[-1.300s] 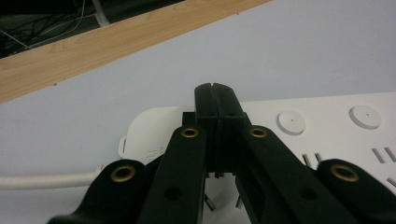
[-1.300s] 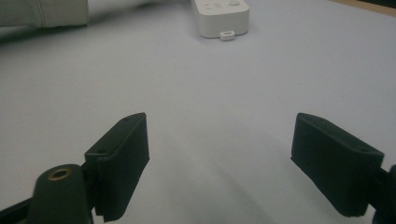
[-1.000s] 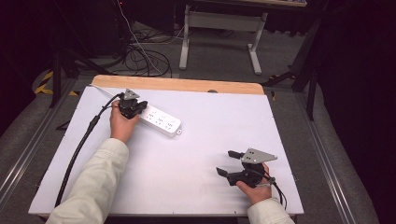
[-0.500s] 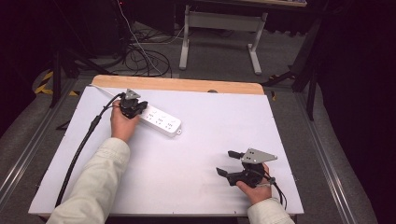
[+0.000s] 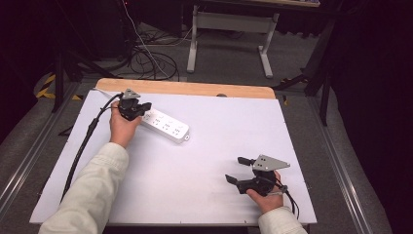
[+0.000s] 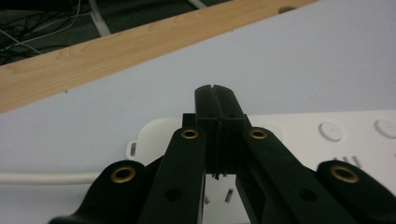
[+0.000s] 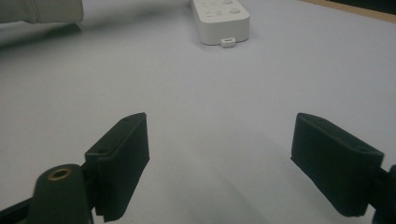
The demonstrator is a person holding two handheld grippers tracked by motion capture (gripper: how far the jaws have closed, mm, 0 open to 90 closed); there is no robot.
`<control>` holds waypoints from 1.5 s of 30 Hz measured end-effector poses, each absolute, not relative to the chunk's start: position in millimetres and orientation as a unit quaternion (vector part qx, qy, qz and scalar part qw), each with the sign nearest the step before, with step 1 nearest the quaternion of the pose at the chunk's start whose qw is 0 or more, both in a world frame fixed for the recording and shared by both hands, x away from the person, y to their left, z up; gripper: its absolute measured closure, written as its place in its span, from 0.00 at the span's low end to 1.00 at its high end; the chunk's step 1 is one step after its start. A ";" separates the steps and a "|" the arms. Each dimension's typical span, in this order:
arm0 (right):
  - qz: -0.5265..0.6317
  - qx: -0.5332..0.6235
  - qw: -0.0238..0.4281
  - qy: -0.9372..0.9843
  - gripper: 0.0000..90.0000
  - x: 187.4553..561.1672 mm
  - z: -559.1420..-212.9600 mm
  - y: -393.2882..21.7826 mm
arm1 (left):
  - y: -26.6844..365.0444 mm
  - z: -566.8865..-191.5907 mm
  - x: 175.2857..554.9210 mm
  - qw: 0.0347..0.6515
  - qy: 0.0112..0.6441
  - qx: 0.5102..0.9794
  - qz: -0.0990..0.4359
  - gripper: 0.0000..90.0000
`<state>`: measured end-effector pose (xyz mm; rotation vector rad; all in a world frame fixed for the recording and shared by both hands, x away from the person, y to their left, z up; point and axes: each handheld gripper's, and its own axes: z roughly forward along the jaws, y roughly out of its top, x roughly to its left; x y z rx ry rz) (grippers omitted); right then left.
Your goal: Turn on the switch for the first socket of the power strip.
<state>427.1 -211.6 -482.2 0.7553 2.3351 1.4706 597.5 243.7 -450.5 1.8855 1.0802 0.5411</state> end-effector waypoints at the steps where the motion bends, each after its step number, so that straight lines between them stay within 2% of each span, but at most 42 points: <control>1: 0.509 0.262 0.140 0.808 0.22 427.2 -482.1 -211.6 | 244.6 -447.6 596.2 0.434 0.431 0.759 0.223 1.00; 4: 0.509 0.261 0.141 0.808 0.22 427.3 -481.9 -211.5 | 245.6 -440.4 591.5 0.438 0.427 0.759 0.223 0.99; 6: 0.509 0.262 0.141 0.808 0.22 427.7 -481.8 -211.5 | 245.2 -436.1 588.5 0.437 0.429 0.759 0.222 0.85; 13: 0.516 0.262 0.145 0.803 0.22 430.0 -479.9 -212.5 | 244.4 -417.4 575.0 0.463 0.419 0.751 0.214 0.69; 16: 0.518 0.262 0.145 0.801 0.23 431.0 -479.1 -212.3 | 243.4 -408.2 567.8 0.481 0.419 0.741 0.210 0.54; 19: 0.519 0.261 0.147 0.801 0.23 432.4 -478.4 -211.9 | 244.0 -398.9 559.0 0.482 0.411 0.743 0.214 0.46; 23: 0.519 0.260 0.148 0.801 0.23 432.9 -478.2 -211.7 | 242.2 -388.6 546.1 0.476 0.401 0.752 0.215 0.40; 35: 0.517 0.260 0.152 0.801 0.23 431.3 -476.7 -212.0 | 241.8 -365.3 511.2 0.479 0.367 0.767 0.218 0.31; 45: 0.513 0.258 0.154 0.804 0.23 430.6 -475.9 -211.9 | 251.0 -361.6 469.9 0.508 0.334 0.767 0.206 0.28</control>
